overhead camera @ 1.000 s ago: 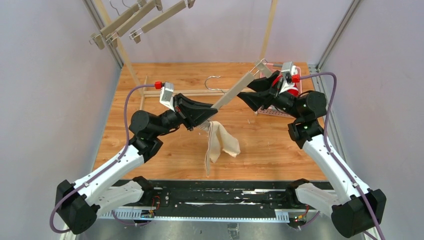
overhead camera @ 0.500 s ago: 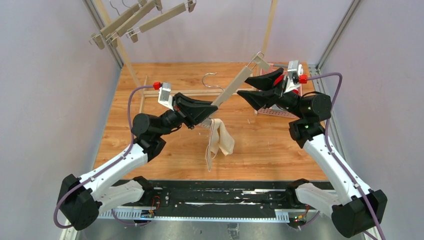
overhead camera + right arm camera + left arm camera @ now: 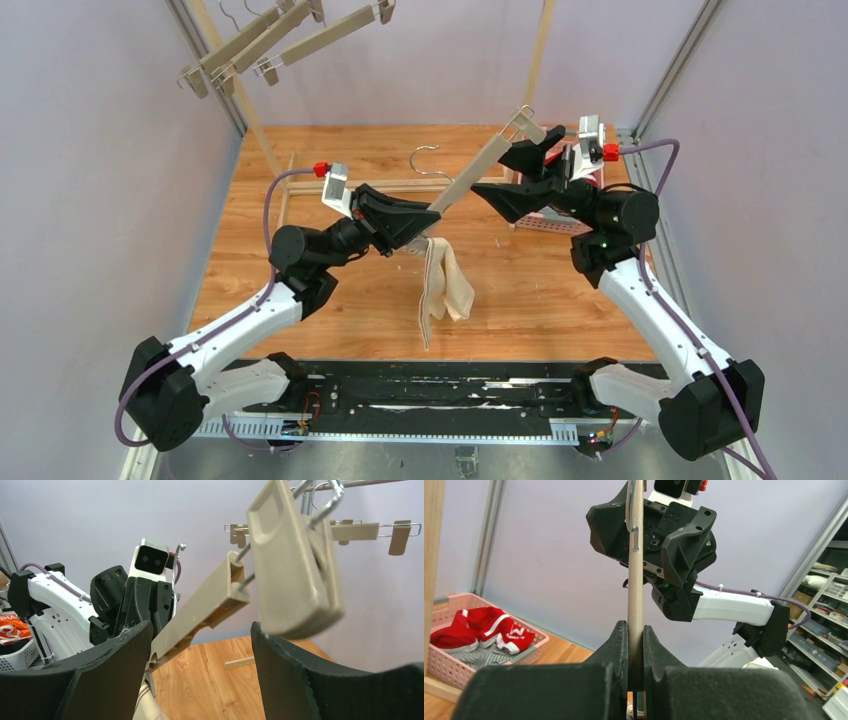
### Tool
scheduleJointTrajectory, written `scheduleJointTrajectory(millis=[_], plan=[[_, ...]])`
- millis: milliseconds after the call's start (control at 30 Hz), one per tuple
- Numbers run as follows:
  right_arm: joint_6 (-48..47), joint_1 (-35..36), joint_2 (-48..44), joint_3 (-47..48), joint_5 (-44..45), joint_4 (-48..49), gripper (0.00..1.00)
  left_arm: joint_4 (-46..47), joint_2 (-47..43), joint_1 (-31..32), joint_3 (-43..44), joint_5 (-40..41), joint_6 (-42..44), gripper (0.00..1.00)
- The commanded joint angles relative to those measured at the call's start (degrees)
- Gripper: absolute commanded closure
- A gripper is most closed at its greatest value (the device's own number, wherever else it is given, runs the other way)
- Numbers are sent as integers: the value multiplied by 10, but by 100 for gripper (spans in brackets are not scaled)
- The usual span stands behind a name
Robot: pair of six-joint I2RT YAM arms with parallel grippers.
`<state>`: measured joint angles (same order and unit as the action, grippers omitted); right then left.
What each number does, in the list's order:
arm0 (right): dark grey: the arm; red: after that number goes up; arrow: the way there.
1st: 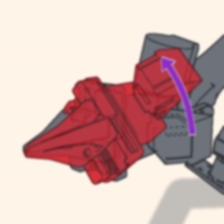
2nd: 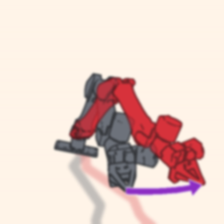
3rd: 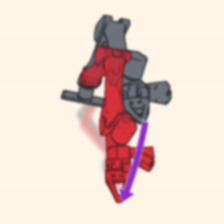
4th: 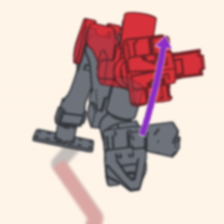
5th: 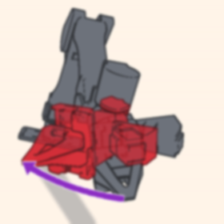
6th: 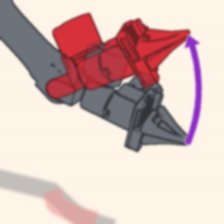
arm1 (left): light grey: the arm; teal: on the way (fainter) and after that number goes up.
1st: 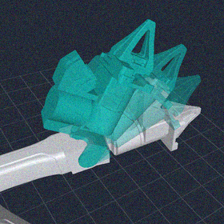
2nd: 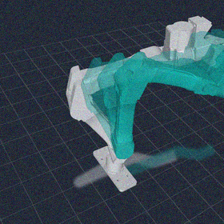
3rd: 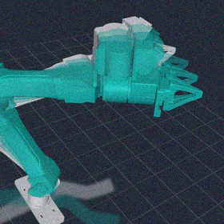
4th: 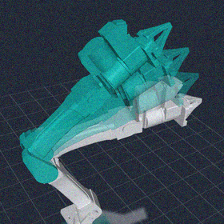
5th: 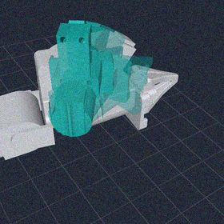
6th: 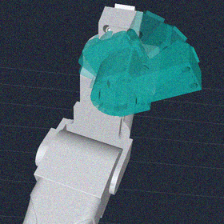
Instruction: Remove the underwear clipped to the hanger
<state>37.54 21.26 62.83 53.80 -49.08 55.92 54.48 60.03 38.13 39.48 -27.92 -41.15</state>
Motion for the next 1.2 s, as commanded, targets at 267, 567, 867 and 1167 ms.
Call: scheduleJointTrajectory(millis=[267, 567, 867, 1167], plan=[[32, 14, 31, 49, -12, 72, 62, 210, 94, 15, 17, -26, -93, 100], [-5, 15, 9, 35, 8, 25, 99, 148, 71, 15, 30, -17, -57, 100], [12, 15, -6, 36, 17, 29, 99, 64, 33, 15, 27, -9, -14, 47], [21, 15, -22, 39, 27, 24, 99, -94, -41, 15, 2, -37, 107, 25]])
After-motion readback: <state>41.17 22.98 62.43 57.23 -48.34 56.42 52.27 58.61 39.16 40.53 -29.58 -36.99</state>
